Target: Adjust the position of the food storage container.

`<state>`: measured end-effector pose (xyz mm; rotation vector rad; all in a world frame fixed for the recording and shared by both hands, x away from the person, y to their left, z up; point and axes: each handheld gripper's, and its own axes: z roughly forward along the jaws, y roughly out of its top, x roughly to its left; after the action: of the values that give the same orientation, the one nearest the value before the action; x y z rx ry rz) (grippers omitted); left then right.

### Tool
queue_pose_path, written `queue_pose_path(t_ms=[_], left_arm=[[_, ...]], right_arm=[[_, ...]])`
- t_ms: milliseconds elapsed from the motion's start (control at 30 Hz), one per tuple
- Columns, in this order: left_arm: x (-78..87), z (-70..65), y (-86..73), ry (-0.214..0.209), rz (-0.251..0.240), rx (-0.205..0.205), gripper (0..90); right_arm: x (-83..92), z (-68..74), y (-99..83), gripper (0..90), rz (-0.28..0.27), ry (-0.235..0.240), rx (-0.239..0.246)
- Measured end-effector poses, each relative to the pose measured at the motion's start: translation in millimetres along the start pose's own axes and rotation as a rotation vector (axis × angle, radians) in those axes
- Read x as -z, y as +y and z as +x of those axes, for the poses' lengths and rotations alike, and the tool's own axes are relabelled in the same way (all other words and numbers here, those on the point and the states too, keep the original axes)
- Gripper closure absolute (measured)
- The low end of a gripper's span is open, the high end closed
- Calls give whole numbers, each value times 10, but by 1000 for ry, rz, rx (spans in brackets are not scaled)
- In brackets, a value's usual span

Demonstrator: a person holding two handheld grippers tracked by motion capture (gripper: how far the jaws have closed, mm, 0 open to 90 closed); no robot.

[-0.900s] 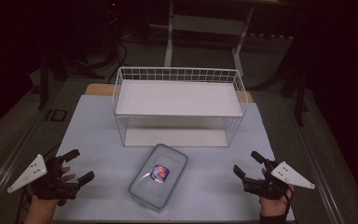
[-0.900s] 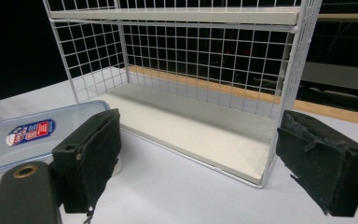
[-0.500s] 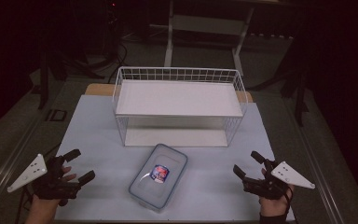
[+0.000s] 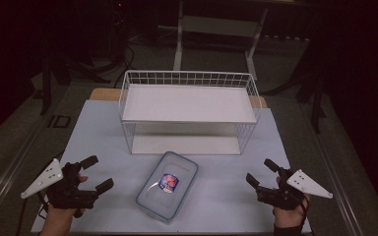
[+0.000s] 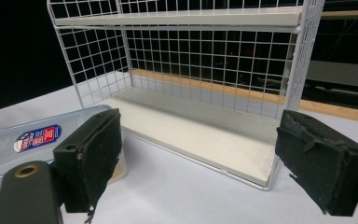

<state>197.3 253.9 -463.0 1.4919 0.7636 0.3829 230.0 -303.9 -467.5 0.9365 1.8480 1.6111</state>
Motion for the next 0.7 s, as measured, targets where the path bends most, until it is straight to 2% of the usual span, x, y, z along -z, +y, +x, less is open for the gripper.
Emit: queue_pose_path(t_ms=[200,333,367,433,500,533,567,700], left_arm=[[-197,-165,29,-92,69,1,19],[-304,-269,20,-139,96,-7,182],[-330,-296,19,-145,95,-9,226],[-381,-351,20,-128,100,-14,300],[-432,-398,17,-143,110,-11,416],[-461,-429,14,-147,117,-9,416],[-486,-456,7,-164,129,-13,492],[-599,-584,-43,-189,182,-32,560]], right_arm=[[-3,-1,-3,144,2,4,-7],[3,-7,-2,144,-1,4,-9],[5,-7,-1,144,-2,4,-10],[8,-4,-1,144,-5,7,-9],[4,-3,0,144,-5,9,-3],[4,-3,0,144,-5,9,-3],[3,-3,0,144,-5,8,-2],[1,-6,-3,144,-3,10,-6]])
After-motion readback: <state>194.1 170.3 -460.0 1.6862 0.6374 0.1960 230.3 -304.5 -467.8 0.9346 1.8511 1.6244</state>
